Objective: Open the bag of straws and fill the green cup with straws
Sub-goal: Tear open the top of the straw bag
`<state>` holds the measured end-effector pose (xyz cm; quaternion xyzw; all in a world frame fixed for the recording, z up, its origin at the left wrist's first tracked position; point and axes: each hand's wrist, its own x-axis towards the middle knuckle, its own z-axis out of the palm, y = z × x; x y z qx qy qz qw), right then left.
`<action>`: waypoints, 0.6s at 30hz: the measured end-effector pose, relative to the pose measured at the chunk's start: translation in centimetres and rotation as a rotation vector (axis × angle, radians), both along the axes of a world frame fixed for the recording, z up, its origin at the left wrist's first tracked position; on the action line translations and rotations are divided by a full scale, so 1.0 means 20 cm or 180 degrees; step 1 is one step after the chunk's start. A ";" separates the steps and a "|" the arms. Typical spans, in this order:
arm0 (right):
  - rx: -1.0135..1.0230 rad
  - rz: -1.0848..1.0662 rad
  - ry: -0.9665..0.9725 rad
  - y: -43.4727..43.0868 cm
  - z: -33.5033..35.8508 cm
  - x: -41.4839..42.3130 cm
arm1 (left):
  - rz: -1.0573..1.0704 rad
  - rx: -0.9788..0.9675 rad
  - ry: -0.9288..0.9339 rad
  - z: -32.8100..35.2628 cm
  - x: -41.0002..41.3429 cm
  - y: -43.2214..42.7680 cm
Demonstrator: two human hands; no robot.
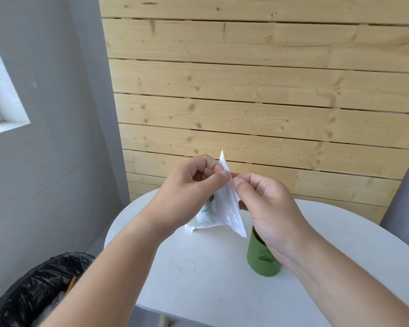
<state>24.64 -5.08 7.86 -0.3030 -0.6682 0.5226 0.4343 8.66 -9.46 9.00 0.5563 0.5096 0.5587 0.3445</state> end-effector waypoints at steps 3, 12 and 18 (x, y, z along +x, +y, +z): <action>0.0014 -0.0077 -0.0051 0.00 -0.01 -0.01 | 0.0071 -0.0013 0.0183 0.00 0.00 0.00; 0.0466 -0.0045 -0.0159 0.00 0.00 -0.01 | 0.0005 -0.0054 0.0170 0.01 -0.01 0.00; 0.0859 0.0130 -0.0554 -0.01 0.02 0.01 | -0.0242 -0.0144 0.0034 0.03 -0.02 -0.02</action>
